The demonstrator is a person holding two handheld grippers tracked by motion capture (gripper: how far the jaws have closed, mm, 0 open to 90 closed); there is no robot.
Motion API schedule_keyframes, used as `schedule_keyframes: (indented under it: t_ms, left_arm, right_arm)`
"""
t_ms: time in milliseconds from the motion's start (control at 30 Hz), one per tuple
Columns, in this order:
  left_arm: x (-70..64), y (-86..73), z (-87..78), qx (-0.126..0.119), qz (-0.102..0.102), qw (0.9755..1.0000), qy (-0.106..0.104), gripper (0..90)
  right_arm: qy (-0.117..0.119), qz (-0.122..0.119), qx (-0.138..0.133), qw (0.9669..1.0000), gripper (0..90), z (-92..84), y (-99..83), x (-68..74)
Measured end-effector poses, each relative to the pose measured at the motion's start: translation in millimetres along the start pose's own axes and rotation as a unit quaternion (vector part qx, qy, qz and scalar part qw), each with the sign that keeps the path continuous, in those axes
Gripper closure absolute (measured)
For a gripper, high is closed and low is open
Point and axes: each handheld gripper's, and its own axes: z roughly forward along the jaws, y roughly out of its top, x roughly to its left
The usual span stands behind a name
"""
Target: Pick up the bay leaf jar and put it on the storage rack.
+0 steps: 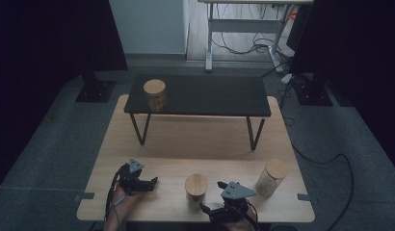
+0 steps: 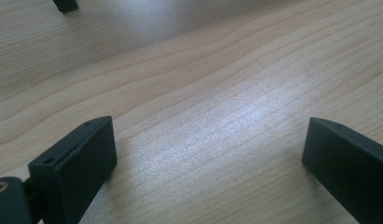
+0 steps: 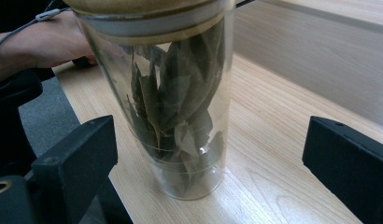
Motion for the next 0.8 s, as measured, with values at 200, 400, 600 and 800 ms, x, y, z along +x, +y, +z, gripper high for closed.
schedule_keyframes:
  t_ms: [200,400,600,800]
  left_arm:
    - [0.0,0.0,0.0,0.0,0.0,1.0,0.0,2.8]
    - [0.0,0.0,0.0,0.0,0.0,1.0,0.0,2.8]
    - [0.0,0.0,0.0,0.0,0.0,1.0,0.0,2.8]
    - [0.1,0.0,0.0,0.0,0.001,1.0,0.0,2.8]
  right_arm:
    - [0.004,-0.002,0.001,1.0,3.0,7.0,0.9,0.4]
    - [0.009,-0.004,0.006,0.9999,3.2,13.4,1.7,0.7]
    - [0.013,-0.004,0.009,0.9999,3.6,19.2,2.2,0.8]
    - [0.018,-0.004,0.01,0.9998,4.3,25.2,2.8,2.1]
